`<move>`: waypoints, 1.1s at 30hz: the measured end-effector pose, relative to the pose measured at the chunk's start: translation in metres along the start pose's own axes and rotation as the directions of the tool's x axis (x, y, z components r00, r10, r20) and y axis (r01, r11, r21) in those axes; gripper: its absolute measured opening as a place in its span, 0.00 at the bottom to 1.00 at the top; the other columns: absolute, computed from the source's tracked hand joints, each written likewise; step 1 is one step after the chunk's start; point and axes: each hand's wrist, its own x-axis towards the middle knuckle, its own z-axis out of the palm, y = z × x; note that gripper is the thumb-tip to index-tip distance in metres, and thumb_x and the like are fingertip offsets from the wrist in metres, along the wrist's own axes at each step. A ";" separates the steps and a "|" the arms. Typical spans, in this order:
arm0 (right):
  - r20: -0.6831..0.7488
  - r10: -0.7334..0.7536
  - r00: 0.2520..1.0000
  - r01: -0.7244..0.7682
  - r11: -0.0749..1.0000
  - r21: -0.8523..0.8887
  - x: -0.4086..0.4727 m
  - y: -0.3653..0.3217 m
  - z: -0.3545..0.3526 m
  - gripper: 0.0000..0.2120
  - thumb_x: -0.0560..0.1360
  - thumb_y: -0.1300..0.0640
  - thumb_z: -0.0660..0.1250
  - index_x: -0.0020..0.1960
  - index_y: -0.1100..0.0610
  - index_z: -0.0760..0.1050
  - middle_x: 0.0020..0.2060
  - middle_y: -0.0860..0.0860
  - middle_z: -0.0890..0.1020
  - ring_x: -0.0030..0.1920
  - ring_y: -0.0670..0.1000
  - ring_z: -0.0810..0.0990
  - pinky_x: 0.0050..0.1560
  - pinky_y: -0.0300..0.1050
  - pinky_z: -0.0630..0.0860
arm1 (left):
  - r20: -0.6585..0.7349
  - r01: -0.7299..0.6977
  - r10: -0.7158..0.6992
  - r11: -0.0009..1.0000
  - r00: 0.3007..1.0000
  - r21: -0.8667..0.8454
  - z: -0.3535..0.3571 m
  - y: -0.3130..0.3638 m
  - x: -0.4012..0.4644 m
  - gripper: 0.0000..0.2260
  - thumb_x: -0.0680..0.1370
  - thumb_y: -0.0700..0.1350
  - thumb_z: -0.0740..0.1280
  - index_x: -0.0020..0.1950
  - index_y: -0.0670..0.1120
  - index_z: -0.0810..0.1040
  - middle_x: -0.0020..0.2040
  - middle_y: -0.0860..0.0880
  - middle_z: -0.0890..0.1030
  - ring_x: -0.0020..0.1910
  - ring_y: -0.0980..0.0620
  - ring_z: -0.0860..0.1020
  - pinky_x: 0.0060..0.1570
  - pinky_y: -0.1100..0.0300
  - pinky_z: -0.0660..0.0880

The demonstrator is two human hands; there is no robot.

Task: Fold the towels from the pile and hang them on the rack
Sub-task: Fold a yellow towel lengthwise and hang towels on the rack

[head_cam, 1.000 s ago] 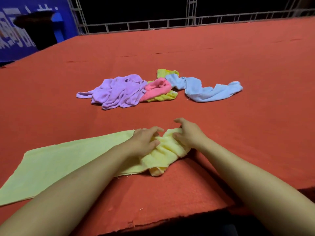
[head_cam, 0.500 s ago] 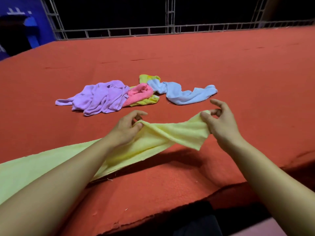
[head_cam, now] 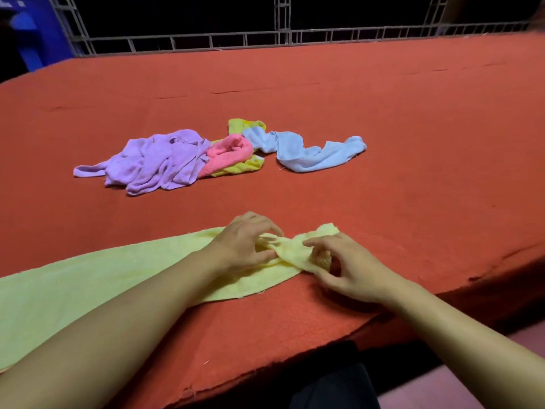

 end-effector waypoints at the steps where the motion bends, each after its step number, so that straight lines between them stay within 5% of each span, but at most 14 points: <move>1: 0.036 0.009 0.999 -0.008 0.999 -0.033 -0.001 0.002 0.003 0.26 0.73 0.48 0.70 0.70 0.45 0.69 0.52 0.38 0.78 0.55 0.42 0.73 0.59 0.37 0.70 | 0.013 -0.022 0.022 1.000 1.000 -0.004 0.000 0.003 0.003 0.13 0.72 0.55 0.69 0.55 0.57 0.79 0.51 0.61 0.80 0.52 0.56 0.74 0.55 0.59 0.70; 6: -0.084 0.071 0.994 -0.072 0.997 -0.014 0.005 0.006 0.011 0.24 0.75 0.55 0.68 0.70 0.47 0.68 0.44 0.42 0.78 0.41 0.41 0.72 0.47 0.42 0.74 | -0.045 0.069 -0.080 0.976 0.996 -0.208 0.000 0.014 0.015 0.10 0.77 0.48 0.70 0.58 0.54 0.80 0.45 0.58 0.82 0.45 0.62 0.79 0.49 0.66 0.72; 11: -0.410 0.196 0.891 -0.112 0.969 0.220 0.048 0.008 -0.027 0.27 0.72 0.62 0.63 0.71 0.52 0.66 0.43 0.44 0.77 0.38 0.45 0.76 0.42 0.38 0.72 | -0.176 0.139 -0.221 0.911 0.959 -0.389 -0.019 0.013 0.041 0.12 0.77 0.47 0.70 0.60 0.56 0.77 0.43 0.58 0.81 0.44 0.58 0.80 0.47 0.65 0.74; 15: -0.263 0.302 0.916 -0.261 0.948 0.182 0.121 0.033 -0.050 0.27 0.74 0.67 0.62 0.72 0.55 0.65 0.45 0.49 0.79 0.37 0.45 0.75 0.37 0.40 0.66 | -0.108 0.324 -0.387 0.871 0.916 -0.369 -0.019 -0.005 0.078 0.13 0.77 0.44 0.70 0.61 0.54 0.76 0.43 0.58 0.79 0.43 0.60 0.77 0.46 0.62 0.70; 18: -0.145 0.386 0.911 -0.365 0.918 0.154 0.146 0.062 -0.042 0.31 0.75 0.61 0.67 0.76 0.57 0.60 0.54 0.54 0.80 0.51 0.53 0.79 0.47 0.41 0.69 | -0.046 0.498 -0.527 0.824 0.848 -0.269 -0.002 -0.020 0.087 0.17 0.77 0.44 0.70 0.65 0.50 0.73 0.49 0.54 0.82 0.53 0.52 0.78 0.52 0.60 0.70; 22: -0.246 0.430 0.869 -0.410 0.903 0.128 0.121 0.082 -0.023 0.32 0.75 0.55 0.71 0.74 0.57 0.63 0.54 0.51 0.79 0.58 0.54 0.77 0.56 0.46 0.70 | -0.195 0.408 -0.436 0.897 0.879 -0.170 0.017 -0.004 0.068 0.16 0.75 0.44 0.71 0.60 0.56 0.75 0.47 0.60 0.81 0.46 0.54 0.74 0.51 0.57 0.71; 25: -0.254 0.445 0.859 -0.425 0.895 0.133 0.087 0.082 -0.010 0.27 0.76 0.53 0.68 0.72 0.56 0.65 0.44 0.47 0.81 0.52 0.54 0.80 0.53 0.48 0.73 | -0.045 0.337 -0.361 0.902 0.931 -0.269 0.027 0.033 0.052 0.14 0.74 0.47 0.71 0.57 0.60 0.75 0.42 0.63 0.81 0.38 0.60 0.76 0.46 0.60 0.74; 29: -0.117 0.514 0.850 -0.513 0.858 0.036 0.054 0.064 -0.004 0.26 0.78 0.46 0.63 0.72 0.54 0.65 0.39 0.45 0.80 0.51 0.57 0.81 0.50 0.50 0.75 | 0.114 0.244 -0.227 0.955 0.967 -0.167 0.042 0.068 0.042 0.22 0.72 0.58 0.72 0.64 0.60 0.71 0.49 0.63 0.79 0.47 0.61 0.76 0.51 0.59 0.74; 33: -0.020 0.499 0.866 -0.498 0.866 0.050 0.048 0.046 -0.004 0.27 0.75 0.49 0.65 0.72 0.53 0.63 0.44 0.48 0.82 0.50 0.54 0.81 0.50 0.49 0.76 | 0.029 0.201 -0.200 0.979 0.979 -0.031 0.060 0.071 0.042 0.25 0.76 0.56 0.68 0.70 0.56 0.64 0.52 0.58 0.78 0.52 0.52 0.75 0.49 0.52 0.75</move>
